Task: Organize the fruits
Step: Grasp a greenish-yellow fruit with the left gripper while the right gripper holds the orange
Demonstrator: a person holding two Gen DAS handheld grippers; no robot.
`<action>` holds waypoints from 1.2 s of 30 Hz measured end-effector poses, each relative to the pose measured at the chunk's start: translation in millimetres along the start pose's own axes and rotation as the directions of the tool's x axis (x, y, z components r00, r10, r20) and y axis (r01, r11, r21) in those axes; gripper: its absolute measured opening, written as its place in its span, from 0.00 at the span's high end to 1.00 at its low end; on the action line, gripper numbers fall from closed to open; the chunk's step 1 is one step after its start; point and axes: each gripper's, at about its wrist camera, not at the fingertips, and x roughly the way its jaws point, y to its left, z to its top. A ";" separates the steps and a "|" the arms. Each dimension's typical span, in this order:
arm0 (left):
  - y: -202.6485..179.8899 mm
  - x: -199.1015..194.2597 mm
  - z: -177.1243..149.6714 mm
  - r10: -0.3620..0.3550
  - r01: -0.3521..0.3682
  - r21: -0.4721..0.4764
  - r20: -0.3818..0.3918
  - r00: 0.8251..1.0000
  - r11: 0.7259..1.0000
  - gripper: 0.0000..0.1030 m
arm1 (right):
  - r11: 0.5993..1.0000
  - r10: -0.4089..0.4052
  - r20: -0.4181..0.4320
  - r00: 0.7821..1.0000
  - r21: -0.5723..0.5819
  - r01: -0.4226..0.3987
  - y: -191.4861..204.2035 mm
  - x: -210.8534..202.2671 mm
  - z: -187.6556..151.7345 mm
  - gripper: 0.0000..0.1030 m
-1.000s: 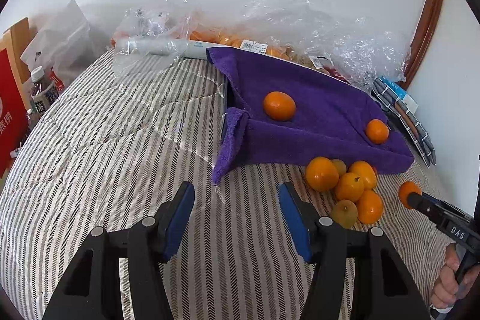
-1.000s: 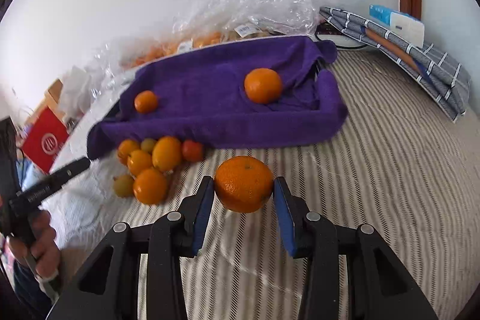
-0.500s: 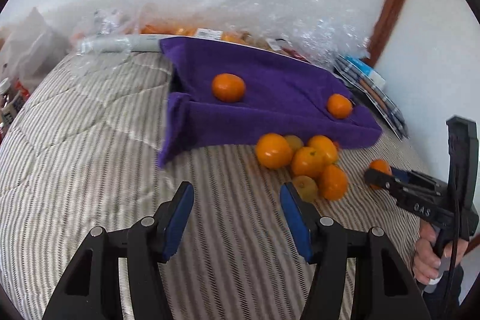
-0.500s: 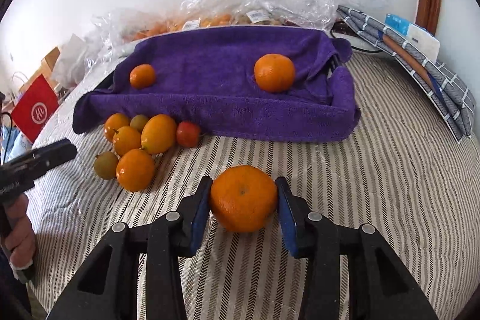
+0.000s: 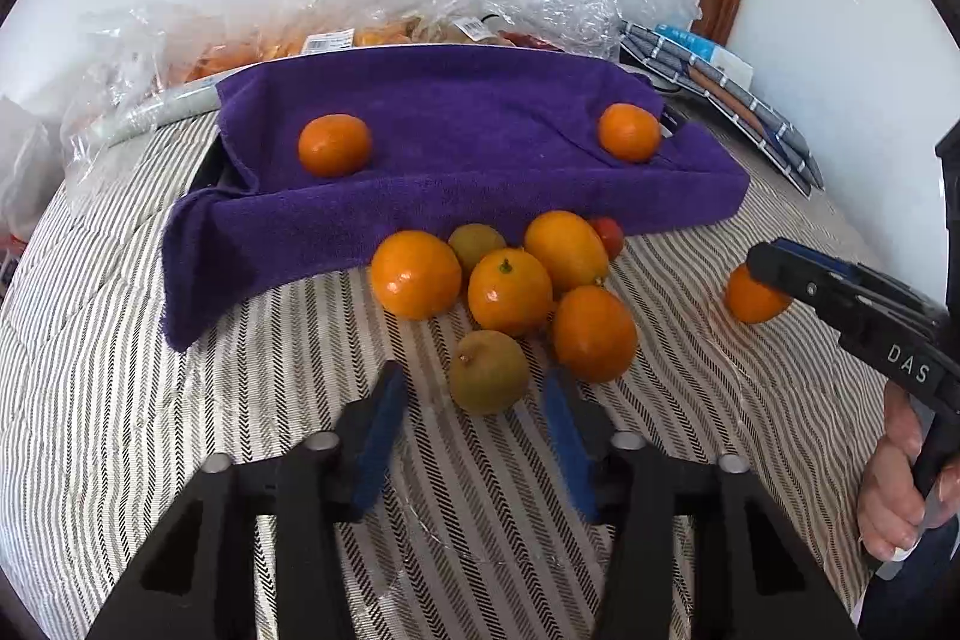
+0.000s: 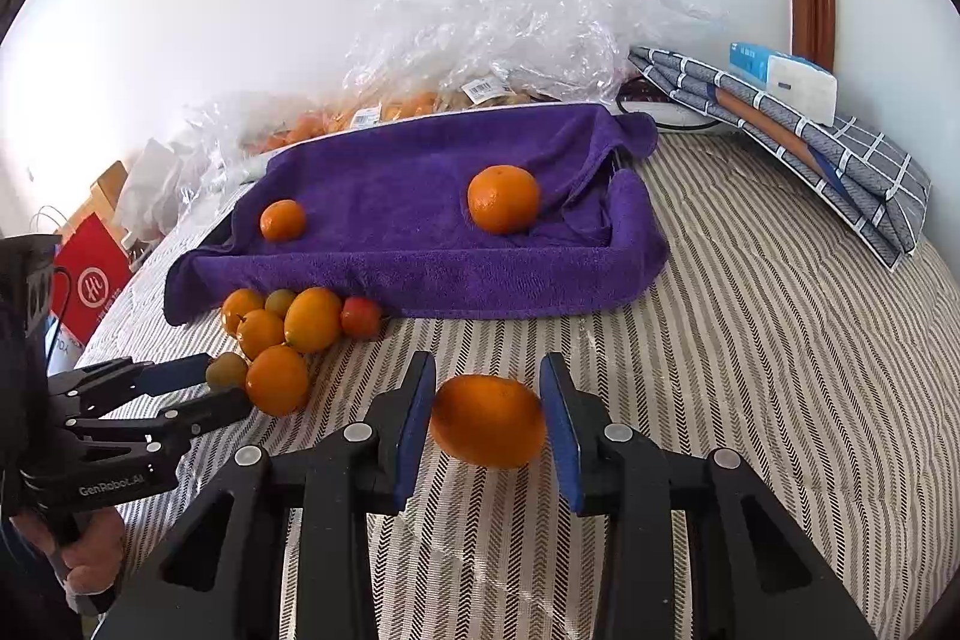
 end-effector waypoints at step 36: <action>48.3 -29.8 -4.0 -0.109 0.148 -0.205 0.189 0.976 0.968 0.75 | 0.999 -0.017 -0.011 1.000 -0.039 0.017 5.1 -3.3 -4.6 0.60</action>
